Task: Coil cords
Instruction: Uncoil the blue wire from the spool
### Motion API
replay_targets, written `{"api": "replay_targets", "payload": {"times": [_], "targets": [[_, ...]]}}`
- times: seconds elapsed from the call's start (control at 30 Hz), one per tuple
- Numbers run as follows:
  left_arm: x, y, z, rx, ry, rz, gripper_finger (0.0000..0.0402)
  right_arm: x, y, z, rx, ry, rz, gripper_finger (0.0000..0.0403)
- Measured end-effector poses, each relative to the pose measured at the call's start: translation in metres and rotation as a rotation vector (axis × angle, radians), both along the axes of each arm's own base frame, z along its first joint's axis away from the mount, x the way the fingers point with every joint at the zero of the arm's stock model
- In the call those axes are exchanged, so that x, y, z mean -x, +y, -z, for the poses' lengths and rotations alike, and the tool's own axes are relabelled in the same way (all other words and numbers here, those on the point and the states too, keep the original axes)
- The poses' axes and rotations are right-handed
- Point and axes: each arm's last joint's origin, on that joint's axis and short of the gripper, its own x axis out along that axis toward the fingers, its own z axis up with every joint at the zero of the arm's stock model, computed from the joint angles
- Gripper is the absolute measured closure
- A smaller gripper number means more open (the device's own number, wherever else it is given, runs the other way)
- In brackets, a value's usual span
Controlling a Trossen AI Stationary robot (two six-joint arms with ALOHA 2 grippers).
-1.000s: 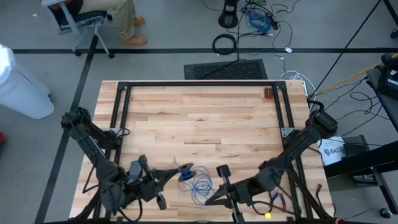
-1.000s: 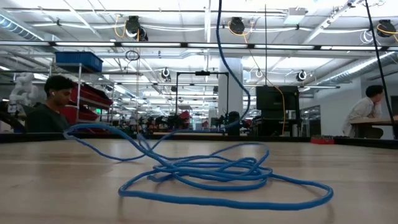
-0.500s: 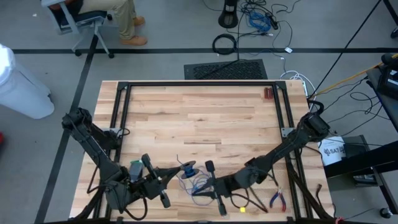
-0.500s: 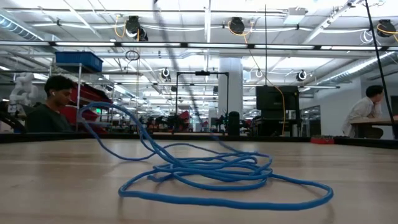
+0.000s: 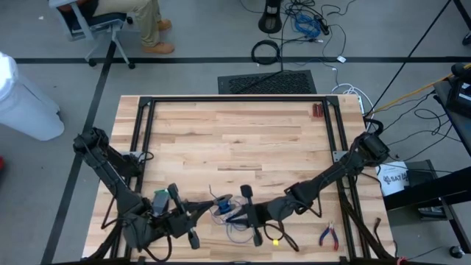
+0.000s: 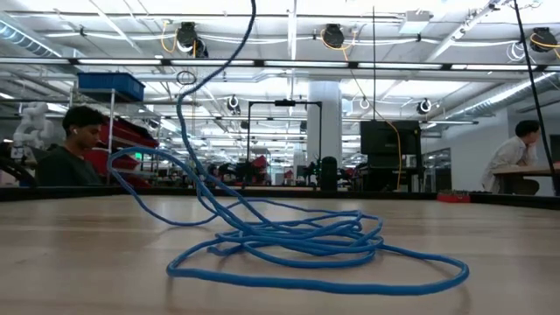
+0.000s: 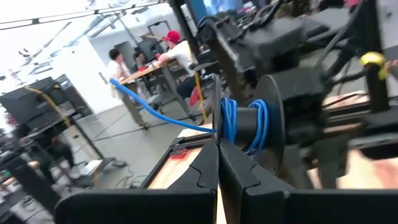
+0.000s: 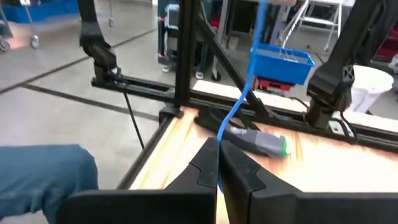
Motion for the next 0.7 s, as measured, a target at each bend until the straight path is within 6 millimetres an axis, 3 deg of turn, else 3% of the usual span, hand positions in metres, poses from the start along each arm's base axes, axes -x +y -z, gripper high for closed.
{"api": "replay_targets", "payload": {"times": [0.7], "targets": [[0.016,-0.015,-0.011,0.012,-0.021,0.072,0.04,0.004,-0.016,0.02,0.057,0.24,0.104,0.0403]]}}
